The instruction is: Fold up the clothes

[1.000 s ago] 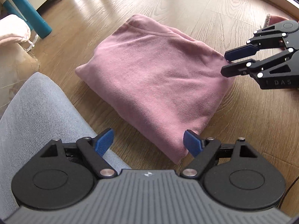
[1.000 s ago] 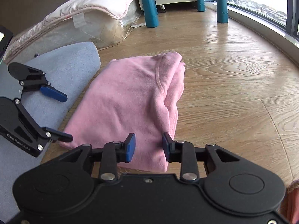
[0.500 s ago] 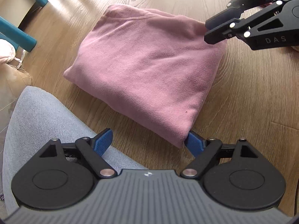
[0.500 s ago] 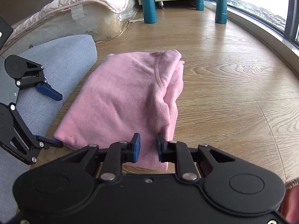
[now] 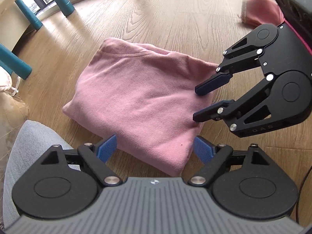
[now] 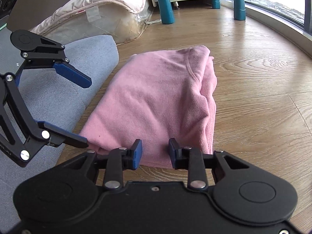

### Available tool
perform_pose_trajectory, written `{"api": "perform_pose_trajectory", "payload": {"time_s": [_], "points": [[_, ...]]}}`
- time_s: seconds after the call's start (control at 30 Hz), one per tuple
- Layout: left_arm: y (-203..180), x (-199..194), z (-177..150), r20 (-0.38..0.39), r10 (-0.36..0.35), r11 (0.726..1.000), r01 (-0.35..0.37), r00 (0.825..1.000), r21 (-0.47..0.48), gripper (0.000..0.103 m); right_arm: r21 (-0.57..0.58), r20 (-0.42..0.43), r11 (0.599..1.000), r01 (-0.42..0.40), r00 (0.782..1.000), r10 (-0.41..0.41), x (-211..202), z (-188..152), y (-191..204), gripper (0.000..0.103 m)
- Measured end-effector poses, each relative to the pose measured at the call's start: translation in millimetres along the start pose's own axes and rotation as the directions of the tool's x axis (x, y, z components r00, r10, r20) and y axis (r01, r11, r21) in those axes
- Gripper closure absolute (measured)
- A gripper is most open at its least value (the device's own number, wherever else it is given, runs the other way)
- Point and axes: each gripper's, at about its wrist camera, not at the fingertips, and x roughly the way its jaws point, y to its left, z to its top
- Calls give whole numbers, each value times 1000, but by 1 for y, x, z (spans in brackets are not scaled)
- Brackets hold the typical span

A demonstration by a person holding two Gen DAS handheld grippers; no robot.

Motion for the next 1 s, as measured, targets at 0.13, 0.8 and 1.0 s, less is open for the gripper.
{"api": "perform_pose_trajectory", "payload": {"time_s": [0.13, 0.8, 1.0], "points": [[5, 15, -8, -104, 5, 1000, -6, 995, -7, 14, -73, -13, 997, 34, 999, -35, 0, 0, 13, 64], [8, -26, -6, 3, -74, 989, 74, 997, -128, 14, -55, 79, 998, 2, 997, 2, 42, 55, 12, 64], [15, -58, -6, 115, -41, 992, 54, 992, -113, 14, -110, -24, 990, 93, 995, -97, 6, 20, -2, 66]]}}
